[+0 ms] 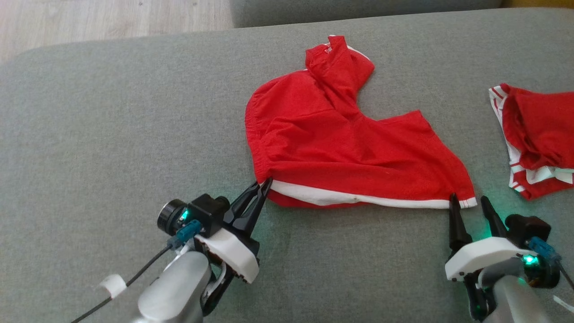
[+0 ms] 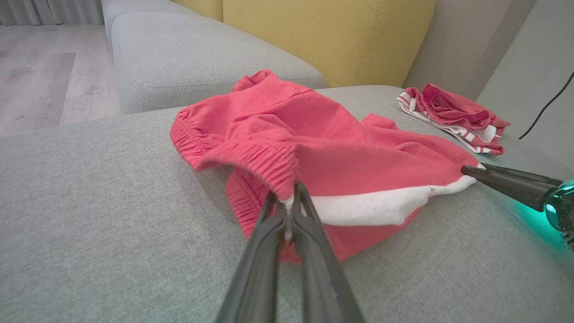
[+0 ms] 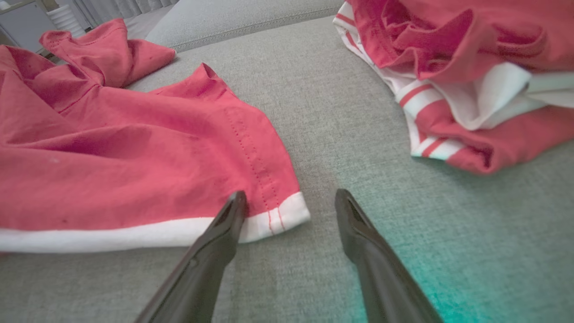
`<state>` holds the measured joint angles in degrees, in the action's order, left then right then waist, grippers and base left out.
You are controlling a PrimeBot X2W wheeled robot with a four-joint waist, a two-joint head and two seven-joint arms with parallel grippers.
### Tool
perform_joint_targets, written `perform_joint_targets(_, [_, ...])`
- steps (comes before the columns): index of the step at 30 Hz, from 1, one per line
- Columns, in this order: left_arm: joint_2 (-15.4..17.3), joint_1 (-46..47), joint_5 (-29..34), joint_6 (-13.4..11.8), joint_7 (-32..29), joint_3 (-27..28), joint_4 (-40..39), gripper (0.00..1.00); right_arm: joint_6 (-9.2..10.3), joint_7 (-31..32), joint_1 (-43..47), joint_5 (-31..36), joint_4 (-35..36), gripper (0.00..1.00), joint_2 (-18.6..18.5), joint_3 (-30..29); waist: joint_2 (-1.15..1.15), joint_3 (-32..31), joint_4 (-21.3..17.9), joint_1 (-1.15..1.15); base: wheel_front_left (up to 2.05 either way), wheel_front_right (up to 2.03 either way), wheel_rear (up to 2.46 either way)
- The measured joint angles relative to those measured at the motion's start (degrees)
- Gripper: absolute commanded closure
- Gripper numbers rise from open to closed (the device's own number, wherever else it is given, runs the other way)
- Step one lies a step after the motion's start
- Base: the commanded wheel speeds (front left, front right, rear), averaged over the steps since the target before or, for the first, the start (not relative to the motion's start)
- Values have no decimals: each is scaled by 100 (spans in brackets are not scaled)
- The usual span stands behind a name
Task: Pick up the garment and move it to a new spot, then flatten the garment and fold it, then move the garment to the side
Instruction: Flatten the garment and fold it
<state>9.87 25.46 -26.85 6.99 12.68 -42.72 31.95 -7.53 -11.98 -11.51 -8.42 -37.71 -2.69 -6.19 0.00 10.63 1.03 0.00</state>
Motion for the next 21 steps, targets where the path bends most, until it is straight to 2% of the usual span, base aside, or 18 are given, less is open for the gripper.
perform_joint_targets(2, [4,-1,-1,-2,0,-8,-26,100,0,-1,-25,2,-59,0,0,0,0,6,6,0,0,0,0])
perform_joint_targets(3, [5,-1,-1,-15,0,-11,-37,100,0,-2,-50,2,-94,51,0,1,0,6,5,0,0,0,0])
perform_joint_targets(4, [8,-1,-1,-32,0,-16,-40,100,0,-2,-86,3,-125,92,-1,9,0,5,3,0,0,0,0])
perform_joint_targets(5, [10,-3,-11,-45,-1,-20,-43,100,0,-2,-111,20,-144,100,-1,23,0,3,-1,0,0,0,0])
perform_joint_targets(14, [96,-8,-79,-102,-57,-40,-78,100,-1,-11,-126,-18,-133,100,-1,276,0,-109,-55,0,0,0,0])
perform_joint_targets(21, [338,259,-87,-93,-324,-31,-350,100,-1,91,-420,-219,790,100,-58,559,0,-293,-84,0,0,0,0])
